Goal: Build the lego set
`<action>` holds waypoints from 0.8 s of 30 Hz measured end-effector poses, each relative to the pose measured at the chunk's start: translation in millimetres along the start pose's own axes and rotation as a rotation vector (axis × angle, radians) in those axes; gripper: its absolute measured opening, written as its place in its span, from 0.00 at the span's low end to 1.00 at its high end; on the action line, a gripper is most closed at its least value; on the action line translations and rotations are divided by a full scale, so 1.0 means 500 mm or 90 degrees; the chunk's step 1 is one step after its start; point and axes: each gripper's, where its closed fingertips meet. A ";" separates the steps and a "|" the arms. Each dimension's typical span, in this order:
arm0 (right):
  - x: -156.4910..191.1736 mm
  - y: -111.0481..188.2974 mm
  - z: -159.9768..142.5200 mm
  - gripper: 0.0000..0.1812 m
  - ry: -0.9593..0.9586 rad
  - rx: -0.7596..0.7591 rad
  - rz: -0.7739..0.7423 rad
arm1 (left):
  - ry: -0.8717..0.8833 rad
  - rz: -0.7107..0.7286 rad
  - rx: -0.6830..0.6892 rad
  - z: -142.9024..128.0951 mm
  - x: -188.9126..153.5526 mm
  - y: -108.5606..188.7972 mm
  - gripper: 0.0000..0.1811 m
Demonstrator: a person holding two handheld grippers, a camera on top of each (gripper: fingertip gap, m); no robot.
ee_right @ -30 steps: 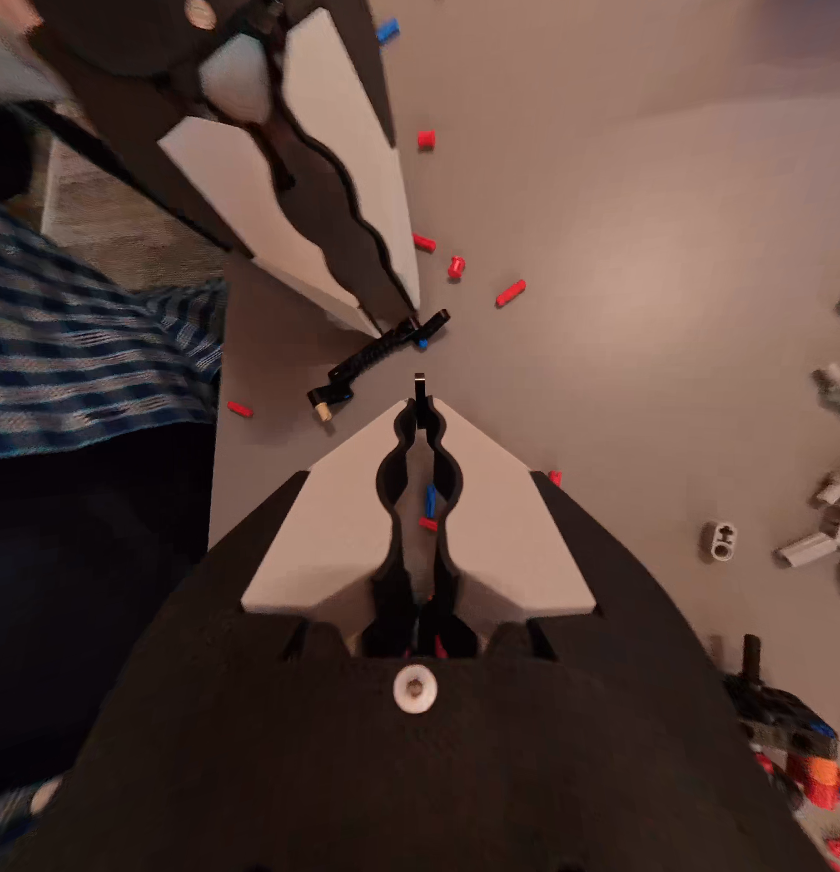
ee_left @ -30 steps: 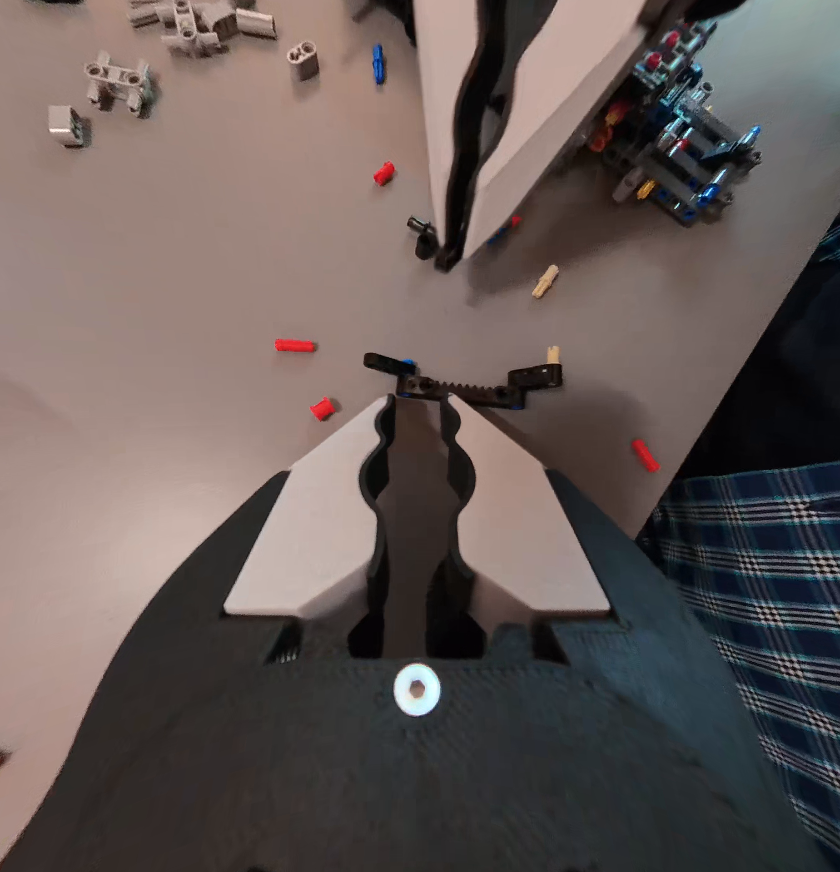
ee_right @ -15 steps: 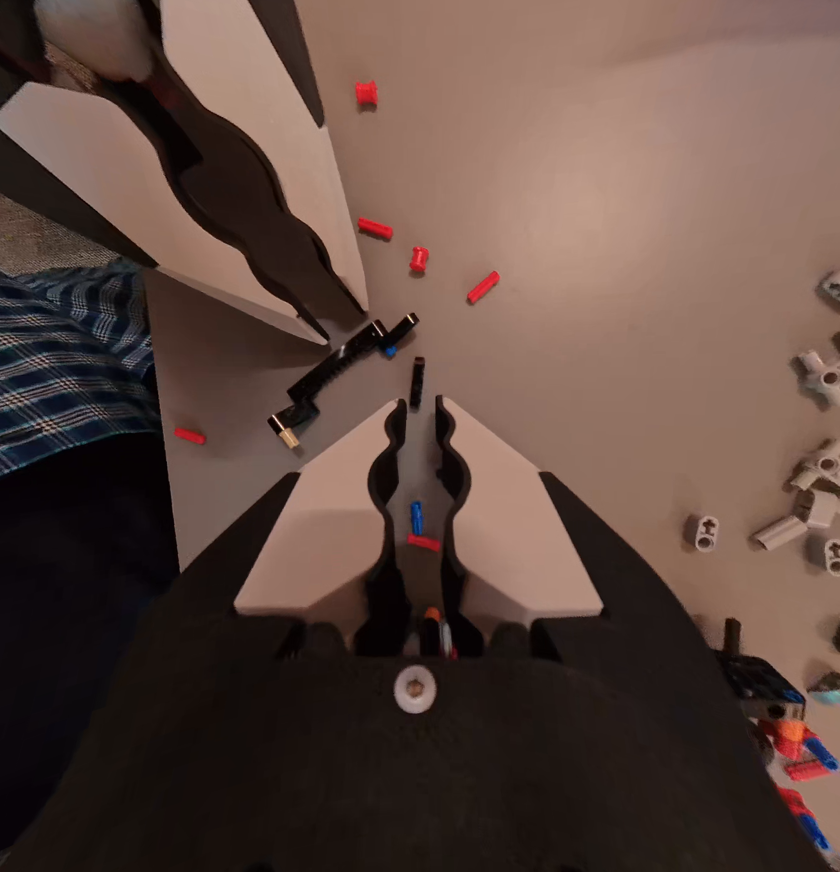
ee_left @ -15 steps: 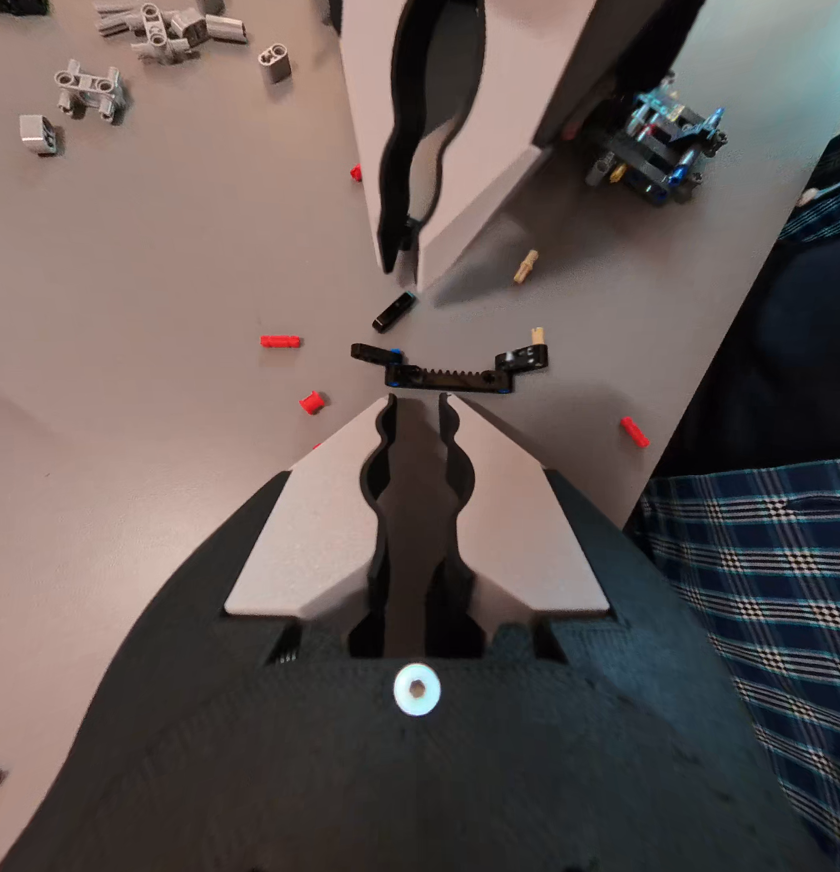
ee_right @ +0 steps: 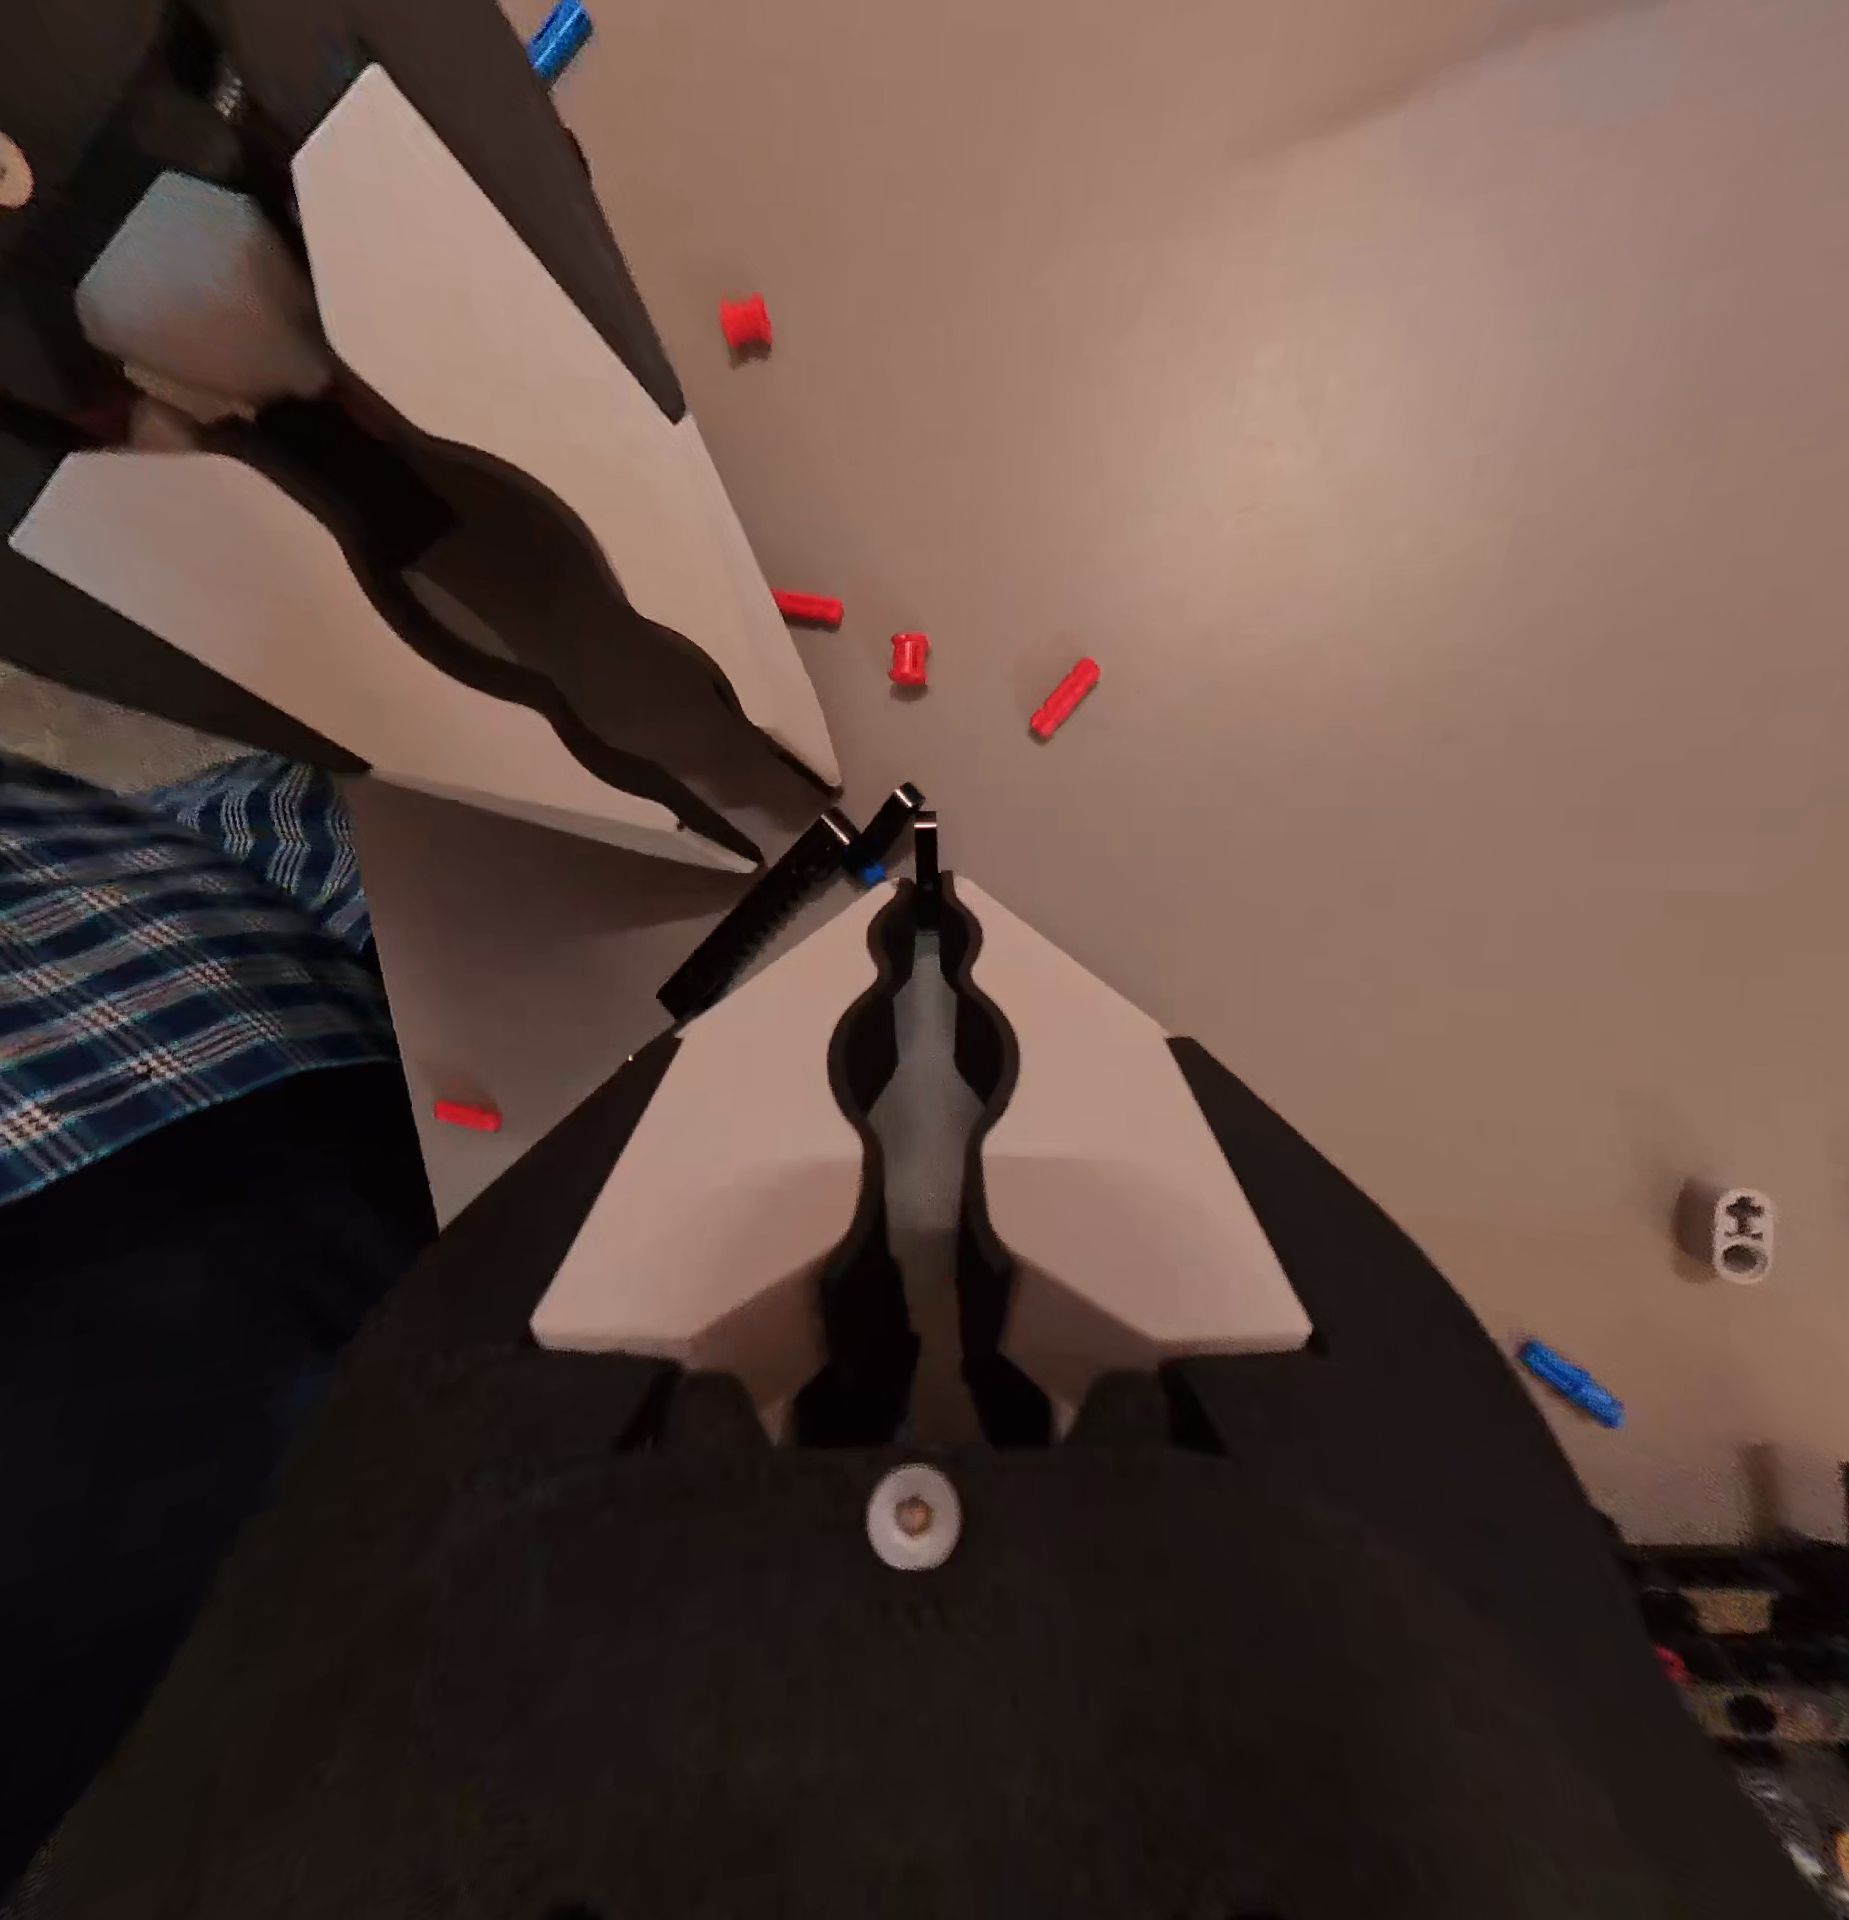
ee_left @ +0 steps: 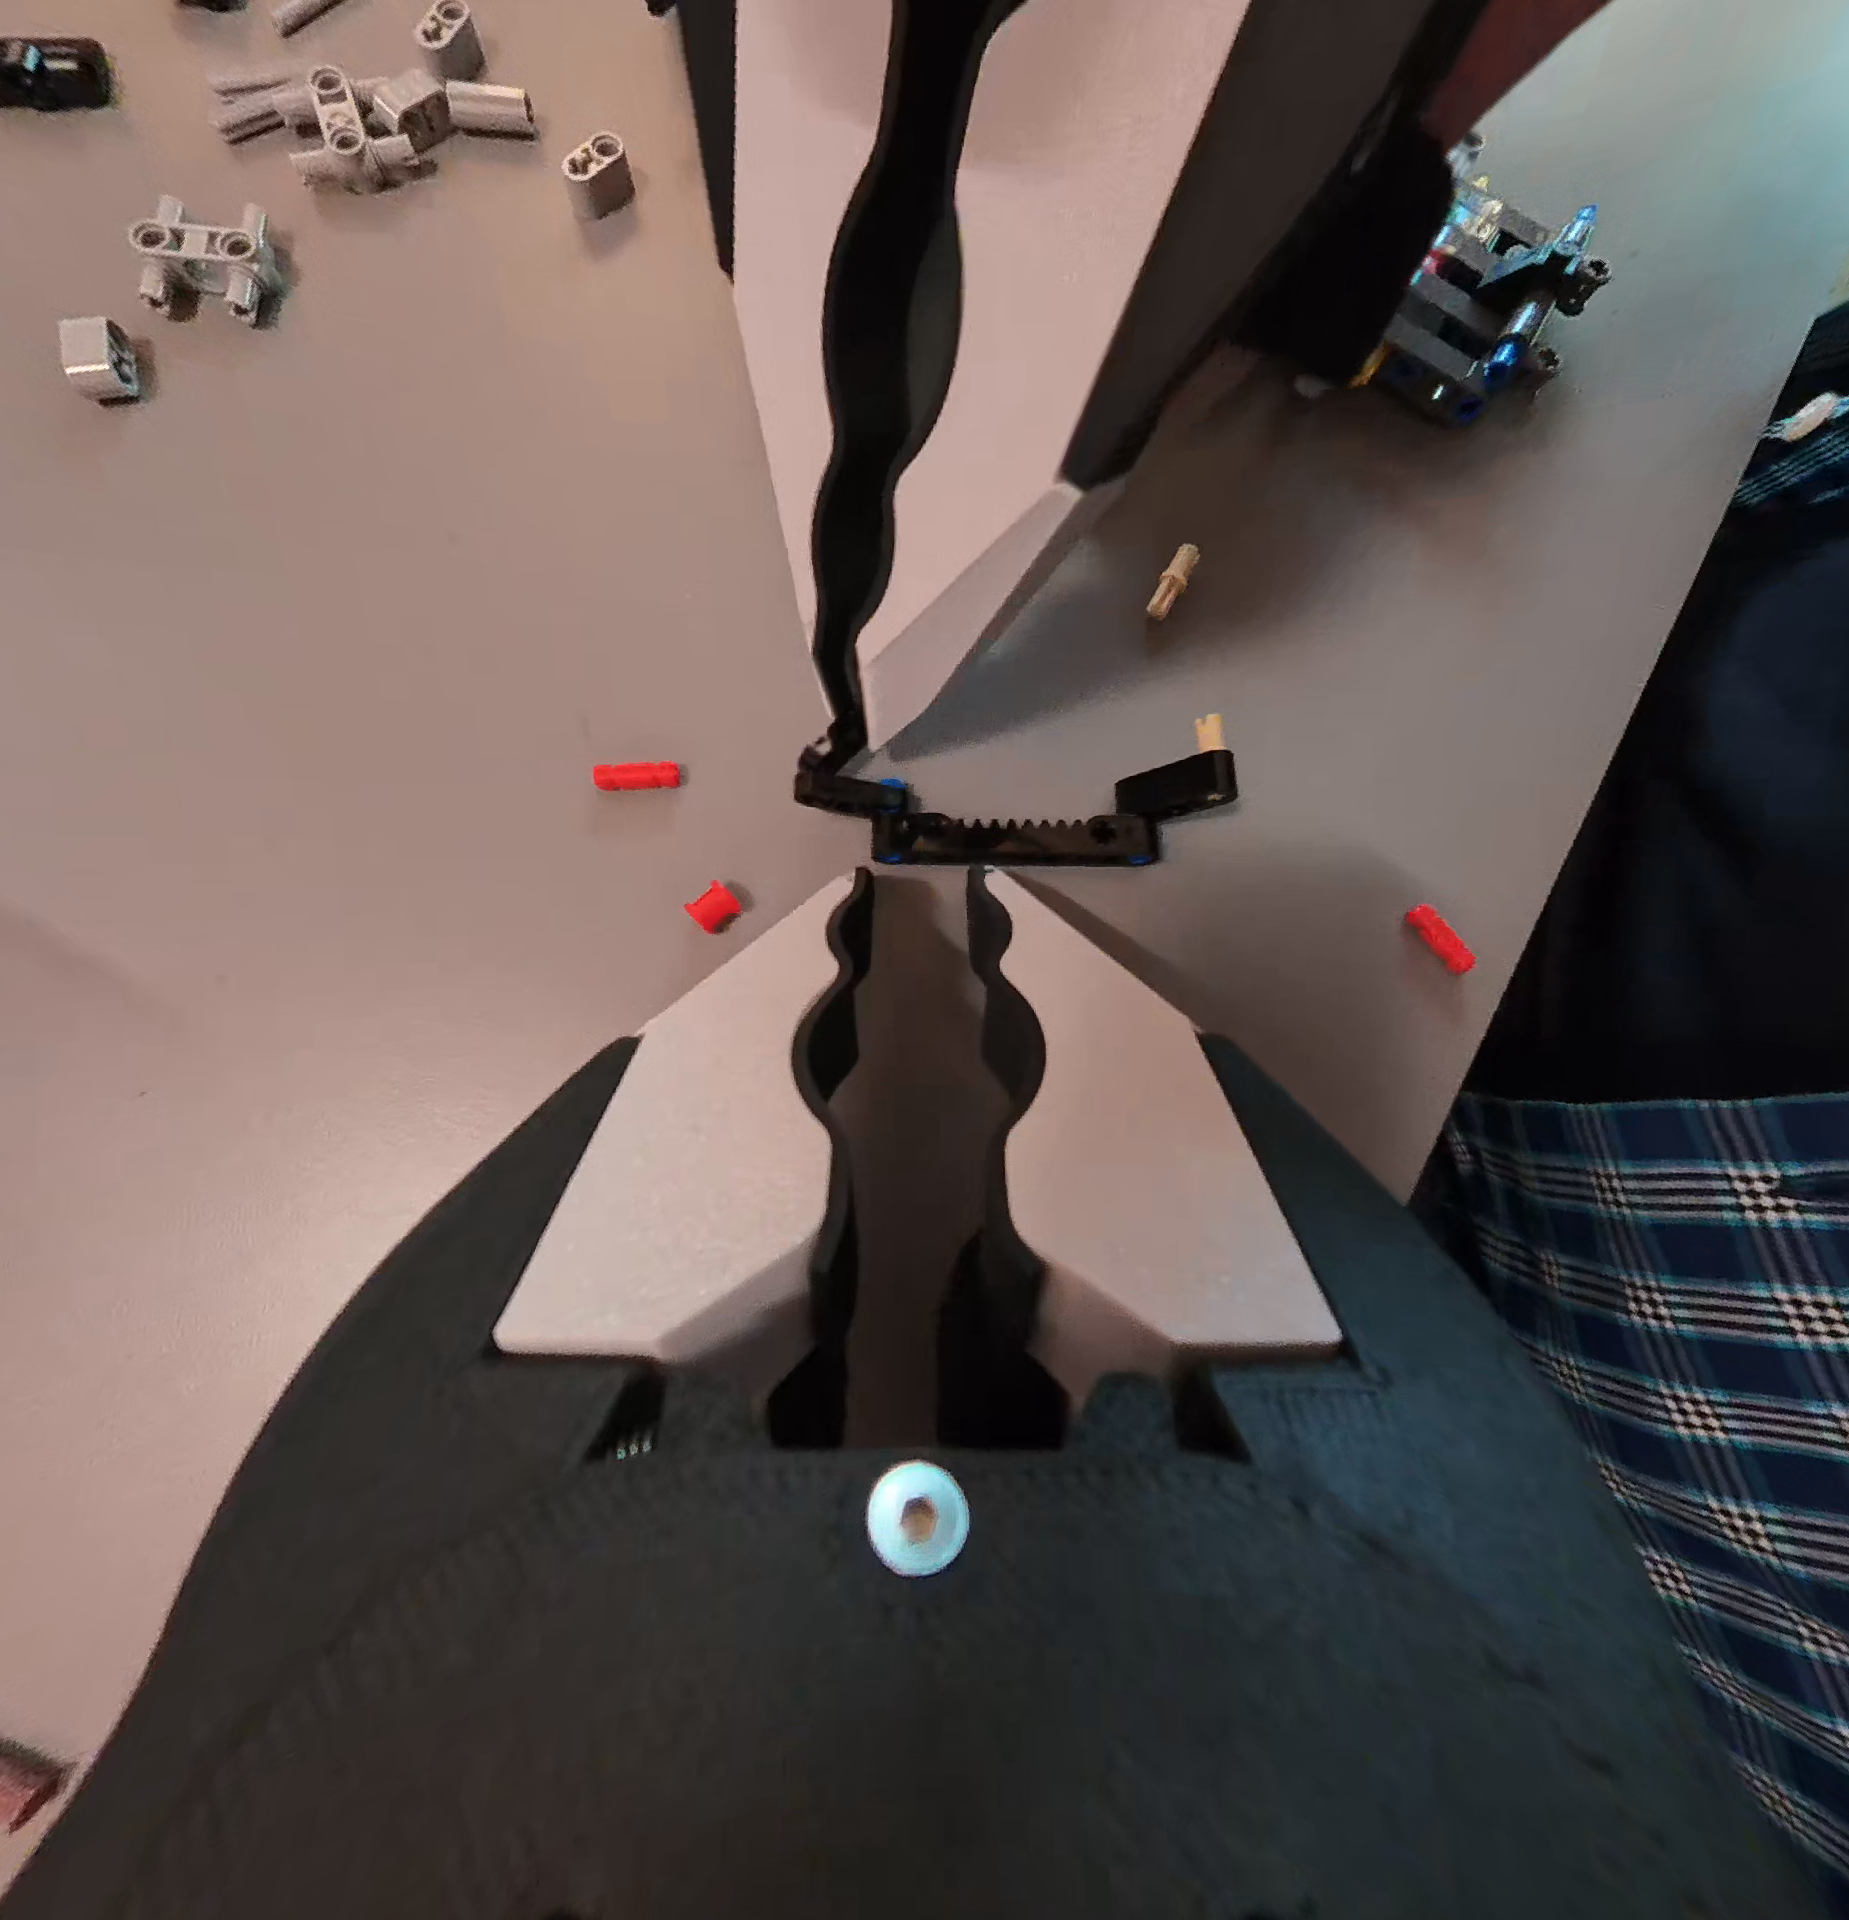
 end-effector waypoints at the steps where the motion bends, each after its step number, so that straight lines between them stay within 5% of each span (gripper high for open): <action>1: 0.001 -0.003 0.000 0.00 -0.015 -0.004 -0.001 | 0.000 0.003 -0.002 0.000 0.002 -0.001 0.09; 13: 0.019 0.009 -0.002 0.09 -0.022 -0.001 0.003 | -0.018 0.019 -0.010 -0.001 0.003 -0.002 0.07; 18: 0.015 0.002 -0.004 0.00 0.014 0.019 0.012 | -0.019 0.019 -0.010 0.000 0.004 -0.003 0.06; 24: 0.015 -0.011 0.000 0.00 0.018 0.010 0.013 | -0.019 0.016 -0.010 0.003 0.005 -0.005 0.05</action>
Point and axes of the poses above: each gripper's, where its closed fingertips meet, y back along the fingers, z out of its top, x = y × z across the jaws, and after that the axes turned 14 degrees about y, right-handed
